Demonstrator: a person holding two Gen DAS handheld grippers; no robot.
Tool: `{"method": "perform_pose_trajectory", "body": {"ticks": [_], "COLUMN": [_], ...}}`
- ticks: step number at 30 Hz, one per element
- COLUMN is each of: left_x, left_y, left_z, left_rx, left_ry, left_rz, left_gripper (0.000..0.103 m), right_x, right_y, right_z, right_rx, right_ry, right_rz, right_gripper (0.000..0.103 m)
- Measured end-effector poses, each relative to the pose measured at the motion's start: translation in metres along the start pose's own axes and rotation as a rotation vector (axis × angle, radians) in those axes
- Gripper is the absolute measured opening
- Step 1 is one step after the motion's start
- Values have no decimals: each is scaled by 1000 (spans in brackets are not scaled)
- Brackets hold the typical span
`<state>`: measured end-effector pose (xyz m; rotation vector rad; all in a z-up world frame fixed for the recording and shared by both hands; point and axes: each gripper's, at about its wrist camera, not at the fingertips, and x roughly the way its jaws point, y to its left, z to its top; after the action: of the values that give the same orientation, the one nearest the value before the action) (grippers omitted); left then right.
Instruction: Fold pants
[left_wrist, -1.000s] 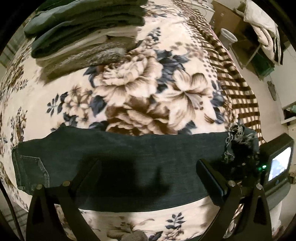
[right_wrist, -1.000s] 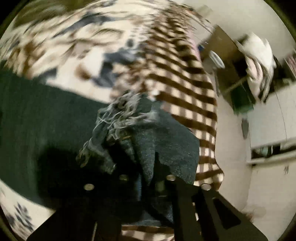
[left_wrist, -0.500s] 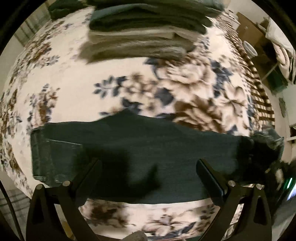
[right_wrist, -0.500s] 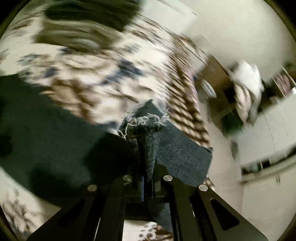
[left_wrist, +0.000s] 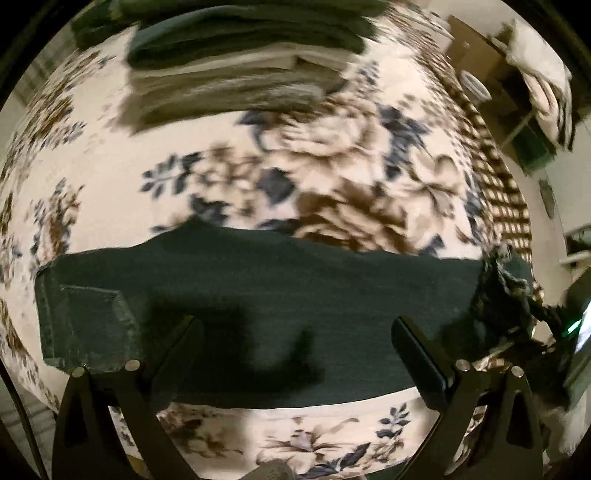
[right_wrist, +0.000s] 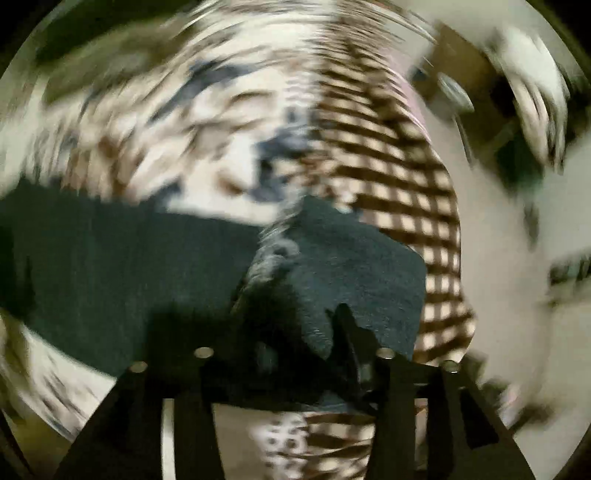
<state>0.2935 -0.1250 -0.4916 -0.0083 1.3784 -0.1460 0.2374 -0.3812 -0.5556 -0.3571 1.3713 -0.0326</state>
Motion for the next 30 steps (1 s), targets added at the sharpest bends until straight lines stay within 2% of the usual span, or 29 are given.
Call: {"method": "perform_pose_trajectory", "body": {"ticks": [1,4,6,8,9,10,11,12,13,16,20,22,24,27,30], "left_x": [1,6,10,14,16,18,18,18,17,15,8,3,-3,-13,-25], "left_y": [-5,-19,-24,-26,-27,-28,-28,-28,-28,-27,-25,-23,-16,-1,32], "left_z": [0,-2,-3,-4,-4,-5,-5,-5,-4,0,10,14,17,18,15], "left_rx": [10,39,42,42,41,40,39,37,36,26,9,2,-15,-39,-84], "left_ry": [1,3,11,18,23,26,28,28,26,19,-4,-20,-33,-45,-55], "left_rz": [-1,10,16,22,25,27,30,31,34,37,32,33,28,30,37], "left_gripper": [103,103,103,103,103,103,103,103,103,103,103,103,103,103,103], "right_x": [7,38,54,61,61,61,58,53,44,24,2,-15,-34,-65,-83], "right_y": [14,45,51,50,47,41,31,19,4,-54,-99,-98,-85,-46,9], "right_z": [-2,-8,-8,-6,-6,-5,-5,-5,-6,-20,-36,-33,-24,-12,6], "right_rx": [-86,-290,-324,-300,-260,-205,-125,-35,78,440,706,704,645,534,416], "right_ry": [10,39,32,9,-9,-15,-28,-48,-71,-128,-198,-234,-269,-309,-338], "right_rz": [-59,-287,-390,-412,-397,-352,-297,-271,-226,-37,123,132,128,136,178], "right_gripper": [66,66,71,73,71,55,25,14,9,9,8,8,8,8,8]}}
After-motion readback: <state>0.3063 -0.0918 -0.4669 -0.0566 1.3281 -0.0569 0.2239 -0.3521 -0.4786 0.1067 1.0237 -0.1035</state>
